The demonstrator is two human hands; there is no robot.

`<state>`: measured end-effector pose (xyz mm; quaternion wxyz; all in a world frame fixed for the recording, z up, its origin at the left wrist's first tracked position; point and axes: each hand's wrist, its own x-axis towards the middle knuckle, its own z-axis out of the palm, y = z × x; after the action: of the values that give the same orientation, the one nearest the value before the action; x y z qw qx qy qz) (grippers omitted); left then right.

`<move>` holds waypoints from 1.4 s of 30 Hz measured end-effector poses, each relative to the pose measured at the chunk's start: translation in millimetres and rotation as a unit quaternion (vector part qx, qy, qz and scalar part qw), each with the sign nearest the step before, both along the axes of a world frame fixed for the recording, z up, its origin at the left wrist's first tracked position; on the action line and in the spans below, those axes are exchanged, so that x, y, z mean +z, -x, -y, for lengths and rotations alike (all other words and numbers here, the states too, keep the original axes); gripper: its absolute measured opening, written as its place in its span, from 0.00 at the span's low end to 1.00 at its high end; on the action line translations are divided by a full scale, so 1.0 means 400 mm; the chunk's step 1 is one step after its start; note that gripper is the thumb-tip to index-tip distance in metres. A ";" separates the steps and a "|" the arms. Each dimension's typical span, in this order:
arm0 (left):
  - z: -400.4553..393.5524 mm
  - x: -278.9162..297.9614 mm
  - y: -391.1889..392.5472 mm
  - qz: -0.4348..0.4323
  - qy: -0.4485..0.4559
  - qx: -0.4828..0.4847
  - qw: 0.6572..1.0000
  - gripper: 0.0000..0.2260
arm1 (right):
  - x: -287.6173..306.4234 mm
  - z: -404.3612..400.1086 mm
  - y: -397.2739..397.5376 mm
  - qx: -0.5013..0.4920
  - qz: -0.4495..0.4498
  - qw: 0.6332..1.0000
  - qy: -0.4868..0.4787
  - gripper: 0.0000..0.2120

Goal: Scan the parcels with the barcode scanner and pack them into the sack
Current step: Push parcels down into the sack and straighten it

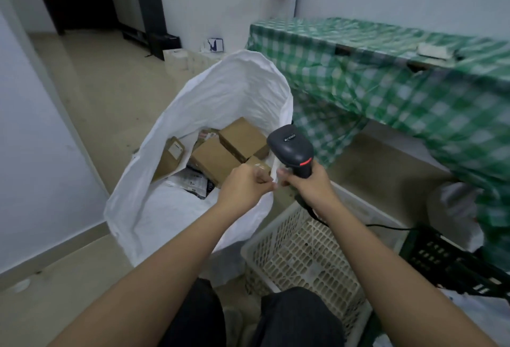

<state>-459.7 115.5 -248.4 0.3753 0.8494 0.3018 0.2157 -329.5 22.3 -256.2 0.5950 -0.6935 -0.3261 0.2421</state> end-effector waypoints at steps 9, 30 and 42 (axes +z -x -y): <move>-0.001 0.023 0.080 -0.048 0.037 0.018 0.998 0.18 | 0.106 -0.056 0.050 -0.053 0.018 0.998 0.000 0.13; -0.197 0.329 0.183 0.021 -0.336 0.131 0.933 0.09 | 0.383 -0.116 0.010 -0.240 0.179 0.950 -0.087 0.11; -0.080 0.113 0.143 0.012 -0.317 -0.030 0.948 0.23 | 0.223 0.101 0.013 -0.243 0.167 0.955 0.033 0.10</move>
<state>-517.0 147.6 -203.3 0.0969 0.9307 0.1879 0.2986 -334.7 -18.2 -167.1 0.5496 -0.8017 -0.2342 -0.0190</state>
